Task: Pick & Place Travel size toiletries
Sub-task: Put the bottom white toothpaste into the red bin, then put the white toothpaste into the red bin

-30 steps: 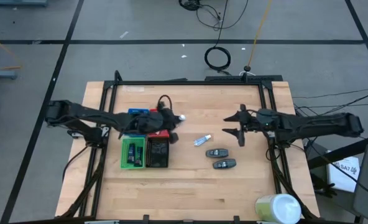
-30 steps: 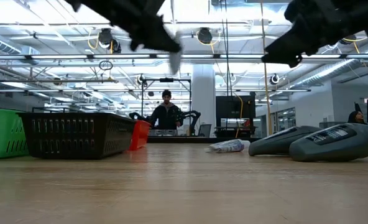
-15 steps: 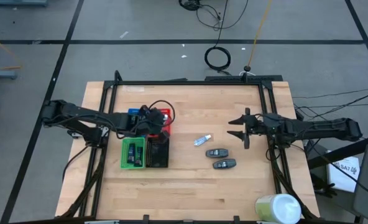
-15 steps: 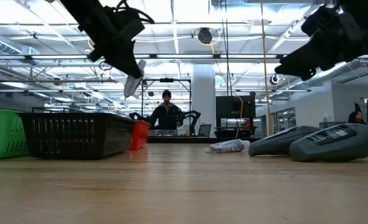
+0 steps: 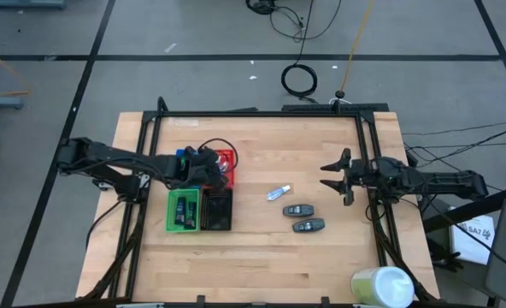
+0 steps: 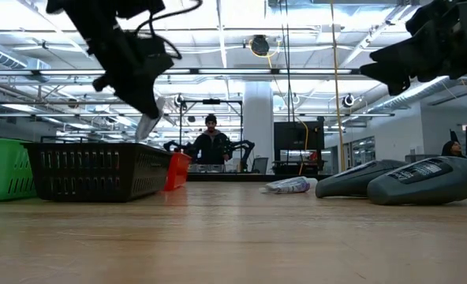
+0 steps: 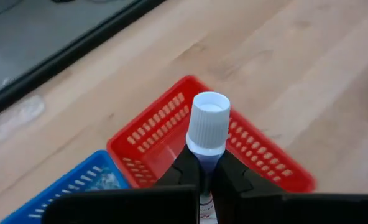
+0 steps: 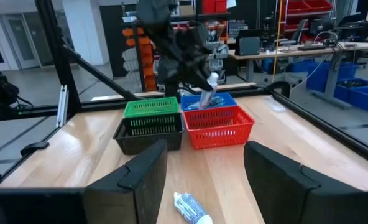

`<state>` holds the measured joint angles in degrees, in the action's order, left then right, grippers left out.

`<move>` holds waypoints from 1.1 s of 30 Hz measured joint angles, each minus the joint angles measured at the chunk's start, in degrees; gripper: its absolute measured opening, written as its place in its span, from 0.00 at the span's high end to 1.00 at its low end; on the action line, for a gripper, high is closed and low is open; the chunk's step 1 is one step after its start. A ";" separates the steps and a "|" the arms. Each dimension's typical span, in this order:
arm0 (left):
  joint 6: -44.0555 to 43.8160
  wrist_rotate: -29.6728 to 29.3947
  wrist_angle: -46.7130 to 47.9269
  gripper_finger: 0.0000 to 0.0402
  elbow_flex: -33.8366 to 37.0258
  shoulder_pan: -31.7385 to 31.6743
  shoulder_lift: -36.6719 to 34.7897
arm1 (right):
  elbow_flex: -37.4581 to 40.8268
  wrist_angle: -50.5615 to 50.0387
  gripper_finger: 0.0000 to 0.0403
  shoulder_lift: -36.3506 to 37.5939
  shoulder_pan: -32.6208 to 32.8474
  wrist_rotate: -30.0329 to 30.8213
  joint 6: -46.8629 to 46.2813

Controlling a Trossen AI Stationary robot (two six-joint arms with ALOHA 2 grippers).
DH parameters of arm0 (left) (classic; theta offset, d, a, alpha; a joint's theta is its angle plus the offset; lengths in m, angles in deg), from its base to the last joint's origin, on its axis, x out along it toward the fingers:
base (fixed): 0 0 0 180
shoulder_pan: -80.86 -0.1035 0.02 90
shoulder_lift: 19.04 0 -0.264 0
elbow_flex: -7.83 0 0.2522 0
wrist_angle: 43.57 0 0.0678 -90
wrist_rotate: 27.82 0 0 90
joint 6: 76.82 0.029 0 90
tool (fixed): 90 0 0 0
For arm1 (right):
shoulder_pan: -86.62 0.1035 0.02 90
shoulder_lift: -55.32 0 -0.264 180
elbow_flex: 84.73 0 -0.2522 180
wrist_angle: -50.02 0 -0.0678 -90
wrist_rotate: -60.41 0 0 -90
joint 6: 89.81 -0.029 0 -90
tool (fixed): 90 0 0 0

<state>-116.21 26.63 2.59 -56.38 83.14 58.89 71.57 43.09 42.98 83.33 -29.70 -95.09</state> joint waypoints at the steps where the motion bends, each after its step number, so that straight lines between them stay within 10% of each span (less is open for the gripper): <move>1: -0.55 0.06 -1.30 0.99 1.14 -0.56 0.00 | 0.05 -0.12 0.50 0.30 0.00 0.00 0.00; 10: -1.46 11.21 -14.51 0.99 8.10 -5.81 0.07 | 0.05 -0.12 0.50 0.62 0.00 0.02 -0.69; 33: 0.09 12.08 -16.28 0.72 8.20 -6.56 0.07 | 0.05 -0.16 0.50 0.62 0.00 0.05 -1.11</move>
<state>-116.13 38.71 -13.69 -48.17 76.58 58.96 71.62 42.93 43.60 83.33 -29.65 -96.20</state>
